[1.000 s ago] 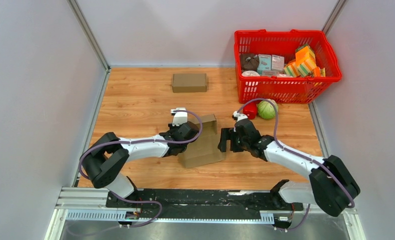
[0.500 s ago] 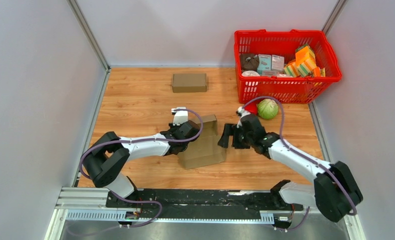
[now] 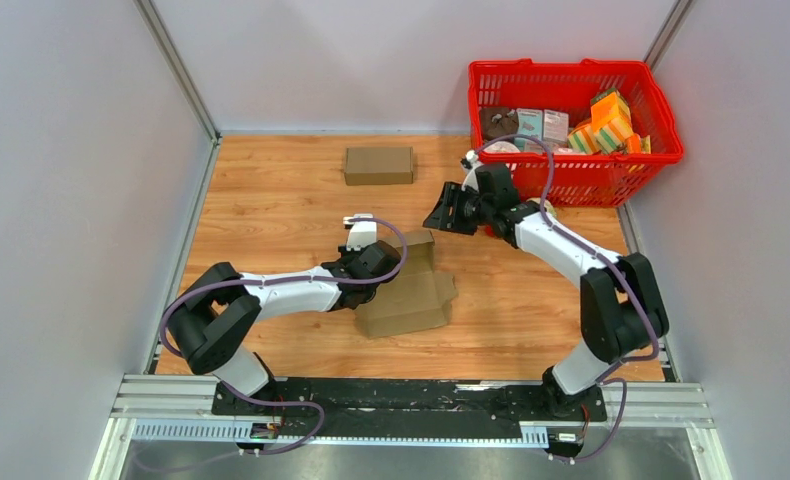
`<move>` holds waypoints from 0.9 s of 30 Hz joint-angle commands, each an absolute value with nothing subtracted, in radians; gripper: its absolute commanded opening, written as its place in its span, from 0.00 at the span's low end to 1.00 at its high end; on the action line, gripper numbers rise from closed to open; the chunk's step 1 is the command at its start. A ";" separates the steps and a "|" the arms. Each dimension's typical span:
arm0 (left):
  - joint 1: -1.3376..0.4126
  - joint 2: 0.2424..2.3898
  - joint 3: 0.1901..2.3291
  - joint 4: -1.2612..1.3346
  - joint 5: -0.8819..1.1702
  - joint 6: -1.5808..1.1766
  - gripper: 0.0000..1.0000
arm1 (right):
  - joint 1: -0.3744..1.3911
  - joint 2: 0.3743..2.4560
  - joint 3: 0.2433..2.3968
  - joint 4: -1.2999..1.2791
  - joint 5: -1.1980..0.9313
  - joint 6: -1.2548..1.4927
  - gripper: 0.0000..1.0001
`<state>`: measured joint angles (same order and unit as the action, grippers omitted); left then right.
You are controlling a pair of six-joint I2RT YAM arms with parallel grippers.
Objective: Fold the paper box
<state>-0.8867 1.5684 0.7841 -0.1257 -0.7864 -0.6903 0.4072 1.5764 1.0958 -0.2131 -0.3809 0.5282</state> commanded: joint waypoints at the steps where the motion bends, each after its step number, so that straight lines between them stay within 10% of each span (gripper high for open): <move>1: -0.891 1.601 0.776 -0.176 -0.706 -0.669 0.00 | 0.407 1.634 1.123 -0.212 -0.400 0.476 0.53; 18: -0.891 1.609 0.750 -0.135 -0.692 -0.666 0.00 | 0.407 1.640 0.925 -0.063 -0.368 0.449 0.23; 27: -0.890 1.595 0.756 -0.147 -0.696 -0.657 0.00 | 0.393 1.300 0.829 -0.258 -0.054 0.442 0.89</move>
<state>-0.8867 1.5726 0.7795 -0.0944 -0.7830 -0.6785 0.4068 1.5112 0.9234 -0.1463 -0.2737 0.4427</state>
